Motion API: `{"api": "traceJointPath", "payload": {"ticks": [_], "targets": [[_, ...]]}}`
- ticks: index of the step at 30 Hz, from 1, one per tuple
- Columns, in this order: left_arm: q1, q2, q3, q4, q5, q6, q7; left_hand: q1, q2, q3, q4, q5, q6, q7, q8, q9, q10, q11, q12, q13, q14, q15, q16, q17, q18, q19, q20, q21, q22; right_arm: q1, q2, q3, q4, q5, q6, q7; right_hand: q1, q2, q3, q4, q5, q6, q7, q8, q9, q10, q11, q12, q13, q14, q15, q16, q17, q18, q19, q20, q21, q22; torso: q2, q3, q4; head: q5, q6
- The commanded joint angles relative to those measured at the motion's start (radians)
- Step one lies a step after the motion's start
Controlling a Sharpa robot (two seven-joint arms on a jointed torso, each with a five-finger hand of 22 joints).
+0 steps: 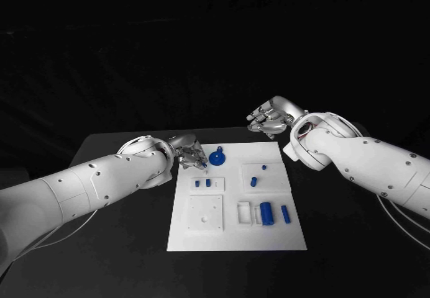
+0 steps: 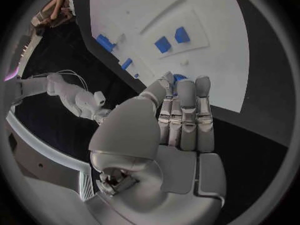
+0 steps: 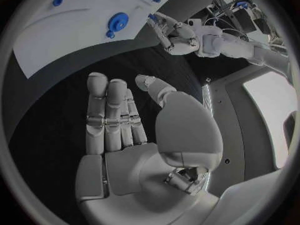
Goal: Assemble the parts on the task board
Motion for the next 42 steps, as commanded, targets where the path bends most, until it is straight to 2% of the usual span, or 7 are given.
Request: {"api": "traceJointPath", "payload": {"ticks": [1,6,10,18,42], "targets": [[-0.007,0.013,-0.001,-0.018,-0.049,-0.001,0.017,-0.002,-0.005,-0.003,-0.004,0.005,-0.001,0.000,0.006,0.000,-0.004,0.000,-0.003,0.001,0.003,0.002,-0.001,-0.001,0.014,-0.005,0.002,0.005,0.019,0.000,0.002,0.000,0.000,0.000,0.011,0.010,-0.003,-0.001,0.006,0.001,0.006,0.002,0.006,0.004,0.001,0.001,0.007,-0.006,-0.001,-0.005,0.004,0.006,-0.001,0.015,0.039,0.002,-0.002,0.034,0.001,0.0018,-0.0015,-0.001,-0.001],[-0.013,0.022,-0.003,-0.037,-0.055,0.003,0.017,-0.001,-0.004,-0.001,-0.004,0.007,-0.001,0.000,0.006,0.000,-0.004,0.000,-0.003,0.001,0.004,0.002,-0.001,-0.001,0.014,-0.005,0.002,0.006,0.019,0.000,0.003,0.000,0.001,0.000,0.011,0.010,-0.003,-0.001,0.006,0.001,0.006,0.002,0.006,0.004,0.001,0.001,0.007,-0.006,-0.001,-0.005,0.004,0.006,-0.001,0.015,0.039,0.002,-0.002,0.034,-0.001,0.0024,-0.0006,-0.003,-0.004],[-0.015,0.026,-0.004,-0.046,-0.055,0.008,0.016,-0.001,-0.004,-0.001,-0.004,0.007,-0.001,0.000,0.006,0.000,-0.004,0.000,-0.003,0.001,0.004,0.002,-0.001,-0.001,0.014,-0.005,0.002,0.006,0.019,0.000,0.002,0.000,0.002,0.000,0.011,0.010,-0.003,-0.001,0.006,0.001,0.006,0.002,0.006,0.004,0.001,0.001,0.007,-0.006,-0.001,-0.005,0.004,0.006,-0.001,0.015,0.039,0.002,-0.002,0.034,-0.001,0.0012,0.0010,-0.005,-0.007],[-0.021,0.038,-0.006,-0.060,-0.055,0.011,0.018,-0.002,-0.004,0.000,-0.004,0.006,-0.003,0.001,0.006,0.000,-0.006,0.001,-0.003,0.001,0.003,0.003,-0.001,0.000,0.015,-0.006,0.003,0.007,0.019,0.000,0.003,0.000,0.003,0.000,0.006,0.013,-0.002,0.000,0.008,0.000,0.007,0.002,0.006,0.004,0.001,0.001,0.007,-0.006,-0.001,-0.005,0.004,0.006,-0.002,0.015,0.039,0.002,-0.001,0.034,0.000,0.0005,-0.0012,-0.005,-0.004],[-0.042,0.063,-0.008,-0.095,-0.082,0.032,0.012,-0.002,-0.005,0.004,-0.006,0.005,-0.008,0.002,0.006,0.000,-0.012,0.003,-0.003,0.001,0.002,0.004,0.000,0.000,0.016,-0.007,0.004,0.010,0.020,0.000,0.004,0.000,0.004,0.000,0.004,0.014,-0.002,0.000,0.008,0.000,0.007,0.002,0.006,0.004,0.001,0.001,0.007,-0.006,-0.001,-0.005,0.004,0.006,-0.002,0.015,0.039,0.002,-0.001,0.034,-0.001,0.0004,0.0000,-0.010,-0.009]]}}
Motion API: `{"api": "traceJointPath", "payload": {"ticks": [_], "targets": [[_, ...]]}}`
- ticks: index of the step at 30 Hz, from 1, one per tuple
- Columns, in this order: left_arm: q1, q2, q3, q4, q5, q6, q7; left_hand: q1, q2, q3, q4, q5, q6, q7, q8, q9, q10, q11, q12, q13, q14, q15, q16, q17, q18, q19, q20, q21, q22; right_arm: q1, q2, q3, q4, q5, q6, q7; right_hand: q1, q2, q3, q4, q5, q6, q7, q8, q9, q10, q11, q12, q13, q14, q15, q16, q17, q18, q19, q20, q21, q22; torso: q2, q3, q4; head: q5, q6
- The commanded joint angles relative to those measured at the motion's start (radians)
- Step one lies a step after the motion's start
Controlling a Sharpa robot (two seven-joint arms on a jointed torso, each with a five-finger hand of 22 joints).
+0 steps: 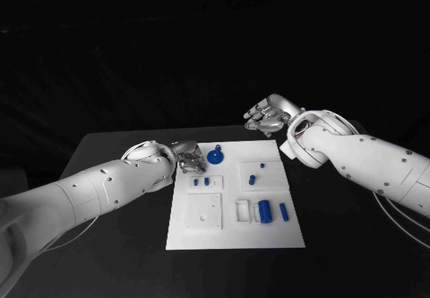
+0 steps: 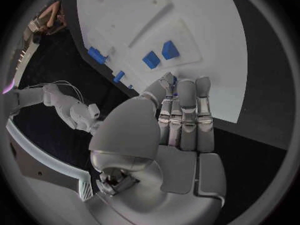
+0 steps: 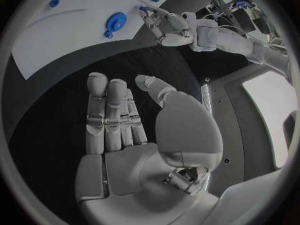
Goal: Assemble the parts on the task board
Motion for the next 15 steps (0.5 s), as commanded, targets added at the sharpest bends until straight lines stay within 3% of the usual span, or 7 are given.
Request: {"api": "traceJointPath", "payload": {"ticks": [1,11,15], "targets": [[-0.005,0.003,-0.002,-0.002,-0.018,0.023,0.002,-0.002,-0.005,0.002,-0.004,0.005,-0.007,0.003,0.007,0.001,-0.009,0.000,-0.003,0.001,0.002,0.004,0.000,0.001,0.017,-0.003,0.000,0.006,0.020,0.000,-0.001,0.000,0.002,-0.001,0.005,0.010,-0.002,0.000,0.008,0.000,0.007,0.002,0.006,0.004,0.001,0.001,0.007,-0.006,-0.001,-0.005,0.004,0.006,-0.001,0.010,0.039,0.002,-0.001,0.035,0.000,-0.0004,0.0007,-0.001,-0.002],[-0.006,0.016,-0.003,-0.010,-0.021,0.029,-0.001,-0.002,-0.005,0.002,-0.004,0.005,-0.007,0.003,0.007,0.001,-0.009,0.000,-0.003,0.001,0.002,0.004,0.000,0.001,0.017,-0.003,0.000,0.006,0.020,0.000,0.000,0.000,0.002,-0.001,0.004,0.011,-0.002,0.000,0.008,0.000,0.007,0.002,0.006,0.004,0.001,0.001,0.007,-0.006,-0.001,-0.005,0.004,0.006,-0.001,0.010,0.039,0.002,-0.001,0.035,0.001,-0.0010,0.0000,-0.002,-0.001],[-0.006,0.025,-0.011,-0.017,-0.024,0.045,-0.011,-0.003,-0.004,0.003,-0.004,0.004,-0.008,0.003,0.007,0.001,-0.010,0.000,-0.003,0.001,0.003,0.005,0.000,0.000,0.017,-0.004,0.000,0.007,0.020,0.000,0.001,0.000,0.003,-0.001,0.004,0.011,-0.003,0.001,0.010,-0.001,0.007,0.003,0.006,0.004,0.001,0.003,0.006,-0.005,-0.001,-0.004,0.004,0.006,-0.001,0.010,0.039,0.002,-0.002,0.034,0.001,-0.0004,0.0005,-0.003,-0.002]]}}
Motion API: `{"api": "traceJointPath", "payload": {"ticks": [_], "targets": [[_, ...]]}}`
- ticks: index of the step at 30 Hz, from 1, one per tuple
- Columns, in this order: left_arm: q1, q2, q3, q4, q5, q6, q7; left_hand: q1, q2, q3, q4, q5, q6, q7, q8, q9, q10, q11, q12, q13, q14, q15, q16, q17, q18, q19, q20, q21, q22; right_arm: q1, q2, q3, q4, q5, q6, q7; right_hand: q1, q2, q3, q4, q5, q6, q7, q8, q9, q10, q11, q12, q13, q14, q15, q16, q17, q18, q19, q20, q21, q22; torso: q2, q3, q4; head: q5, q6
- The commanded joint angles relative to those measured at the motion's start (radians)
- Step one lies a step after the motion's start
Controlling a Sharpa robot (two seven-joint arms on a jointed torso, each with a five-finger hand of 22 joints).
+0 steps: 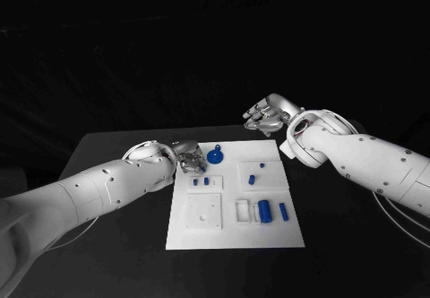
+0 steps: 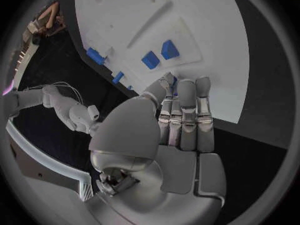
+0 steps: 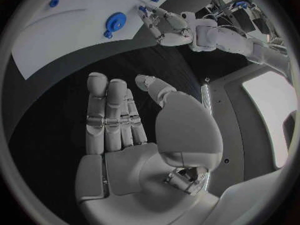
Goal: Assemble the parts on the task board
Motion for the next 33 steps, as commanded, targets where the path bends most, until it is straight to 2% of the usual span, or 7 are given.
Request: {"api": "traceJointPath", "payload": {"ticks": [1,8,15,20,23,26,33], "targets": [[-0.005,0.011,-0.010,-0.002,-0.014,0.049,-0.013,-0.004,-0.003,0.004,-0.003,0.002,-0.004,0.004,0.003,0.001,-0.010,0.000,-0.003,0.001,0.002,0.005,0.000,0.000,0.018,-0.004,0.001,0.004,0.019,0.000,0.001,0.000,0.002,-0.001,0.005,0.010,-0.003,0.001,0.007,0.002,0.003,0.003,0.006,0.004,0.001,0.003,0.007,-0.005,-0.001,-0.004,0.004,0.006,-0.002,0.012,0.039,0.002,-0.002,0.034,0.001,0.0006,-0.0002,-0.001,-0.001],[-0.007,0.019,-0.021,-0.005,-0.023,0.074,-0.030,-0.007,-0.001,0.006,0.000,-0.001,-0.021,0.008,0.003,0.000,-0.023,0.005,-0.003,0.001,-0.002,0.008,0.001,0.001,0.018,-0.006,0.003,0.003,0.019,0.000,0.001,0.000,0.004,-0.001,0.006,0.010,-0.003,0.001,0.007,0.002,0.003,0.003,0.006,0.004,0.001,0.003,0.007,-0.005,-0.001,-0.004,0.004,0.006,-0.002,0.012,0.039,0.002,-0.002,0.034,0.001,0.0007,-0.0002,-0.004,-0.002],[-0.009,0.019,-0.025,-0.005,-0.031,0.090,-0.042,-0.006,-0.002,0.009,-0.001,0.000,-0.021,0.008,0.004,0.001,-0.021,0.004,-0.003,0.001,-0.002,0.008,0.004,0.001,0.020,-0.006,0.004,0.004,0.019,0.000,0.001,0.000,0.004,-0.001,0.007,0.009,-0.004,0.000,0.006,0.002,0.003,0.002,0.006,0.004,0.001,0.002,0.007,-0.006,-0.001,-0.004,0.004,0.006,-0.002,0.012,0.039,0.002,0.000,0.034,-0.001,0.0011,-0.0006,-0.005,-0.002],[-0.009,0.014,-0.025,-0.003,-0.033,0.079,-0.040,-0.005,-0.005,0.006,-0.002,-0.002,-0.014,0.006,0.003,0.001,-0.014,0.002,-0.003,0.001,-0.002,0.006,0.004,0.000,0.020,-0.005,0.003,0.004,0.019,0.000,0.000,0.000,0.003,-0.001,0.007,0.009,-0.004,0.000,0.006,0.002,0.003,0.002,0.006,0.004,0.001,0.002,0.007,-0.006,-0.001,-0.004,0.004,0.006,-0.002,0.012,0.039,0.002,0.000,0.034,0.000,-0.0008,0.0013,-0.006,-0.002],[-0.009,0.011,-0.025,0.001,-0.028,0.060,-0.030,-0.003,-0.014,0.008,-0.007,-0.011,-0.064,0.014,0.002,-0.001,-0.018,0.005,-0.003,0.001,-0.005,0.009,0.003,-0.001,0.019,-0.004,0.004,0.003,0.018,0.000,0.000,0.000,0.002,-0.001,0.007,0.009,-0.004,0.000,0.006,0.002,0.003,0.002,0.006,0.004,0.001,0.002,0.007,-0.006,-0.001,-0.004,0.004,0.006,-0.002,0.012,0.039,0.002,0.000,0.034,0.000,-0.0018,0.0020,-0.007,-0.002],[-0.009,0.010,-0.026,0.006,-0.024,0.041,-0.023,-0.003,-0.027,0.015,-0.013,-0.012,-0.130,0.007,0.002,-0.003,-0.024,0.006,-0.003,0.001,-0.011,0.010,0.003,-0.001,0.019,-0.007,0.005,0.001,0.018,0.000,0.001,0.000,0.000,-0.001,0.011,0.007,-0.004,-0.002,0.005,0.002,0.003,0.001,0.007,0.003,0.001,0.000,0.008,-0.007,-0.002,-0.005,0.004,0.006,-0.002,0.012,0.039,0.002,-0.003,0.034,0.000,-0.0021,0.0018,-0.006,-0.003],[-0.009,0.006,-0.025,0.008,-0.020,0.009,-0.017,-0.006,-0.041,0.028,-0.016,-0.014,-0.201,-0.004,0.002,-0.003,-0.031,0.008,-0.003,0.001,-0.016,0.012,0.004,-0.003,0.020,-0.008,0.007,-0.002,0.019,0.000,0.001,0.000,-0.004,-0.004,0.027,0.002,0.000,-0.007,0.004,-0.002,-0.007,-0.012,0.012,0.004,0.001,-0.030,0.018,-0.015,-0.002,-0.007,0.011,0.004,-0.005,0.018,0.036,0.007,-0.024,0.028,0.000,-0.0025,0.0004,-0.004,-0.001]]}}
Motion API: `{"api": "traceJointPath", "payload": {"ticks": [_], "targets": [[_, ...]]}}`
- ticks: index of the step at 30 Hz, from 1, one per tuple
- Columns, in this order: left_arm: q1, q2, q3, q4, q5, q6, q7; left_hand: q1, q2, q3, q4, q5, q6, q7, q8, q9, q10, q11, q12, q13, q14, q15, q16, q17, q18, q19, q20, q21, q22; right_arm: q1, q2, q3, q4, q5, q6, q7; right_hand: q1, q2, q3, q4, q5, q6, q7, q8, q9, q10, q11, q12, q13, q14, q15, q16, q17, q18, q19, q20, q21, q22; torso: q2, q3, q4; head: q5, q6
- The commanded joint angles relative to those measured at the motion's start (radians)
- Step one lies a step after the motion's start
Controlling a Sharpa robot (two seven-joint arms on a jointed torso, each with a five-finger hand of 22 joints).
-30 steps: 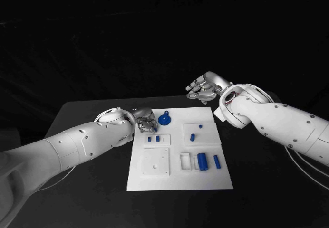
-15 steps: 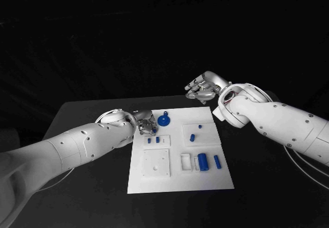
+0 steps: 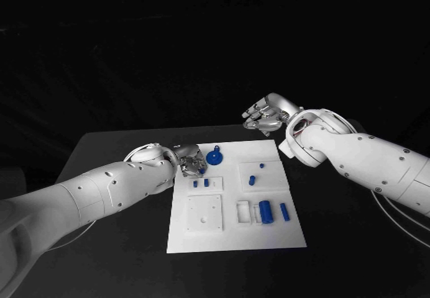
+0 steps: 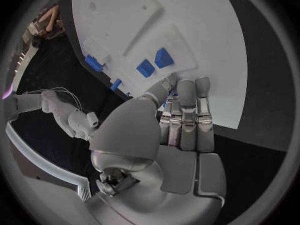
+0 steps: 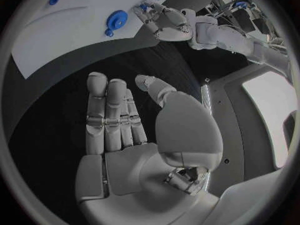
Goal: Assemble the parts on the task board
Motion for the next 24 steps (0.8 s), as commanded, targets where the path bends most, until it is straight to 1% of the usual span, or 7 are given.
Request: {"api": "traceJointPath", "payload": {"ticks": [1,5,11,14,17,20,24], "targets": [[-0.006,-0.003,-0.003,0.002,-0.001,-0.013,0.008,0.000,-0.014,0.008,-0.002,-0.005,-0.038,-0.005,0.000,-0.002,-0.009,0.000,-0.005,-0.001,-0.008,0.003,0.004,-0.002,0.020,-0.004,0.004,-0.002,0.019,0.000,0.000,0.000,-0.002,-0.007,0.030,-0.002,0.000,-0.008,0.003,-0.003,-0.011,-0.006,0.006,0.004,0.001,-0.013,0.002,-0.004,-0.001,-0.002,0.006,0.003,-0.003,0.024,0.036,0.008,-0.013,0.027,0.000,-0.0002,-0.0007,0.001,0.001],[-0.006,-0.012,-0.003,0.002,0.000,-0.024,0.008,0.000,-0.020,0.011,-0.002,-0.006,-0.060,-0.004,0.000,-0.002,-0.014,0.002,-0.005,-0.001,-0.010,0.004,0.003,-0.003,0.021,-0.005,0.005,-0.004,0.019,0.000,-0.001,0.000,-0.006,-0.026,0.062,-0.015,0.006,-0.011,-0.007,-0.010,-0.040,-0.010,0.009,0.004,0.001,-0.036,0.009,-0.005,-0.002,-0.004,0.013,0.003,-0.006,0.030,0.036,0.014,-0.030,0.020,-0.001,-0.0007,0.0003,0.001,0.002],[-0.005,-0.041,-0.002,0.015,0.005,-0.033,0.005,0.001,-0.031,0.015,-0.003,-0.005,-0.065,-0.003,0.000,-0.002,-0.036,0.010,-0.005,-0.001,-0.014,0.009,0.002,-0.006,0.024,-0.006,0.009,-0.006,0.019,-0.003,-0.006,0.000,-0.011,-0.097,0.130,-0.032,0.035,0.001,-0.038,-0.025,-0.148,-0.004,0.000,0.004,0.001,-0.052,0.010,-0.004,-0.003,-0.002,0.015,0.008,-0.010,0.038,0.040,0.019,-0.041,0.013,-0.001,-0.0002,0.0006,0.001,0.006],[-0.005,-0.062,0.001,0.027,0.013,-0.038,0.007,0.002,-0.035,0.018,-0.004,-0.005,-0.057,0.000,0.000,-0.002,-0.046,0.013,-0.005,-0.001,-0.019,0.012,0.000,-0.008,0.026,-0.009,0.012,-0.008,0.019,-0.007,-0.011,0.000,-0.010,-0.155,0.164,-0.039,0.046,0.012,-0.040,-0.028,-0.196,0.013,-0.005,0.005,0.002,-0.017,-0.001,0.003,-0.002,0.002,0.008,0.010,-0.011,0.036,0.042,0.015,-0.032,0.013,-0.002,-0.0011,-0.0007,-0.012,0.013],[-0.002,-0.092,0.007,0.045,0.036,-0.055,0.021,0.003,-0.039,0.022,-0.004,-0.003,-0.024,0.008,0.003,-0.001,-0.061,0.019,-0.005,-0.001,-0.034,0.016,-0.011,-0.014,0.027,-0.016,0.015,-0.011,0.019,-0.015,-0.020,0.000,-0.011,-0.225,0.196,-0.049,0.056,0.017,-0.036,-0.030,-0.212,0.036,-0.008,0.006,0.003,0.006,-0.007,0.001,-0.002,0.005,0.004,0.011,-0.012,0.032,0.043,0.012,-0.025,0.013,-0.002,-0.0026,-0.0008,-0.023,0.018],[0.000,-0.124,0.016,0.064,0.069,-0.108,0.073,0.005,-0.039,0.027,-0.004,-0.002,0.037,0.037,0.010,0.000,-0.075,0.028,-0.005,-0.001,-0.060,0.022,-0.055,-0.035,0.029,-0.036,0.021,-0.022,0.019,-0.022,-0.030,0.000,-0.012,-0.282,0.224,-0.059,0.057,0.018,-0.028,-0.030,-0.227,0.054,-0.012,0.005,0.002,0.024,-0.012,-0.007,-0.002,0.007,0.002,0.010,-0.014,0.027,0.042,0.008,-0.018,0.013,-0.003,-0.0033,0.0010,-0.032,0.024],[0.002,-0.166,0.030,0.088,0.146,-0.191,0.165,0.008,-0.043,0.022,-0.004,0.001,0.053,0.038,0.006,0.000,-0.069,0.028,-0.006,-0.001,-0.097,0.025,-0.134,-0.069,0.022,-0.081,0.026,-0.057,0.011,-0.032,-0.044,0.000,-0.012,-0.346,0.245,-0.072,0.052,0.015,-0.025,-0.028,-0.235,0.064,-0.016,0.004,0.002,0.024,-0.013,-0.008,-0.002,0.007,0.001,0.010,-0.015,0.026,0.042,0.007,-0.019,0.011,-0.002,-0.0035,0.0035,-0.039,0.028]]}}
